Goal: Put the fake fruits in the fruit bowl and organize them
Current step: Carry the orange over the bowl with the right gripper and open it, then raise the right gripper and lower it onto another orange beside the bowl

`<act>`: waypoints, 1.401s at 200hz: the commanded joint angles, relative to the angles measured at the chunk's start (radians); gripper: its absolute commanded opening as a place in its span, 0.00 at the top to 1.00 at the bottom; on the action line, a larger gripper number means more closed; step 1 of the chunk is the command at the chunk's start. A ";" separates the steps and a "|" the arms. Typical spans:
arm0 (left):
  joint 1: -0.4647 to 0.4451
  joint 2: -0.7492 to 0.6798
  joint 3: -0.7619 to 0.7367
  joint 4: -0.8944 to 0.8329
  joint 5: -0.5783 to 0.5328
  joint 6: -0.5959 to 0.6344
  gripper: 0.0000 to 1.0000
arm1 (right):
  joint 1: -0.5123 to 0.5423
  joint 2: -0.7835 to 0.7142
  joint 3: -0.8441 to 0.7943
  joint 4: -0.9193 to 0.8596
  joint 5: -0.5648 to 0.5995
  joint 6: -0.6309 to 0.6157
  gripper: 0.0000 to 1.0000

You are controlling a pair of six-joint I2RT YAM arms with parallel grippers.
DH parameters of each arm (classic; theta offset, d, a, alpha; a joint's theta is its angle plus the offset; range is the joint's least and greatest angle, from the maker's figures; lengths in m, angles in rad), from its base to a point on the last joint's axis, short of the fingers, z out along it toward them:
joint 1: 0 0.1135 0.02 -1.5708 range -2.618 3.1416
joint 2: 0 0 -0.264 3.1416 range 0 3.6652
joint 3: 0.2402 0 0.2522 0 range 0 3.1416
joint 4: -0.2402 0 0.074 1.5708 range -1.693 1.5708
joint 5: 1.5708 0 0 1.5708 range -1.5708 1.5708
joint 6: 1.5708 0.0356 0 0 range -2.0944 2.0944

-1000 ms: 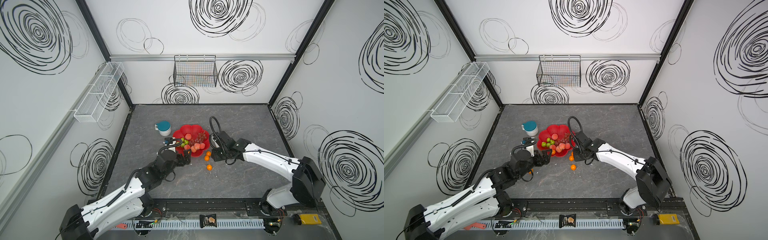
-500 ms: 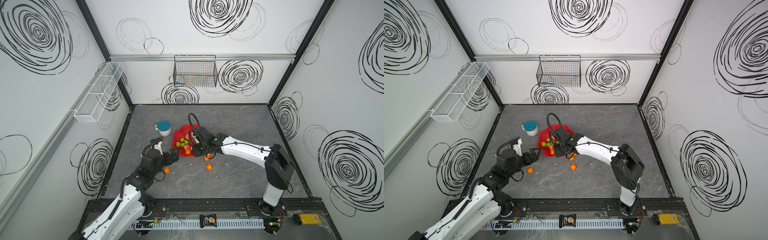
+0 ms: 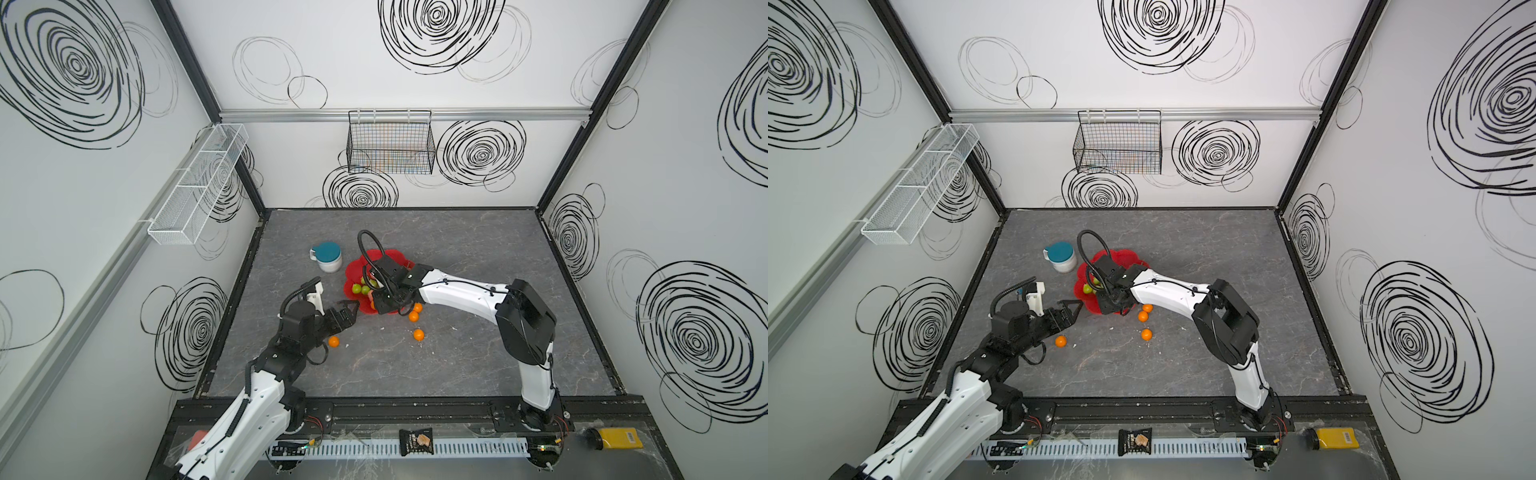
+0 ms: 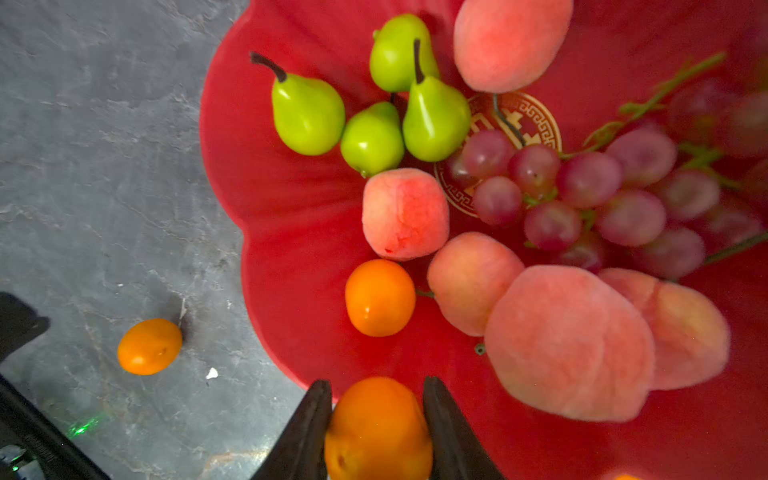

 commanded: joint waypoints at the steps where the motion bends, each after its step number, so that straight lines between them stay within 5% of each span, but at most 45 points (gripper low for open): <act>1: -0.005 0.002 -0.012 0.077 0.032 -0.011 0.01 | -0.007 0.024 0.040 -0.054 0.029 -0.006 0.63; 120: -0.025 0.003 -0.024 0.102 0.049 -0.009 0.01 | -0.019 0.026 0.054 -0.062 0.021 0.001 0.49; 168: -0.054 -0.023 -0.015 0.095 0.023 0.002 0.01 | -0.012 -0.088 0.017 -0.046 0.026 -0.017 0.40; 247: -0.292 0.060 0.079 0.076 -0.175 0.083 0.01 | -0.038 -0.478 -0.360 0.158 0.168 -0.054 0.01; 280: -0.390 0.145 0.127 0.102 -0.238 0.107 0.01 | -0.126 -0.626 -0.503 0.243 0.066 -0.045 0.00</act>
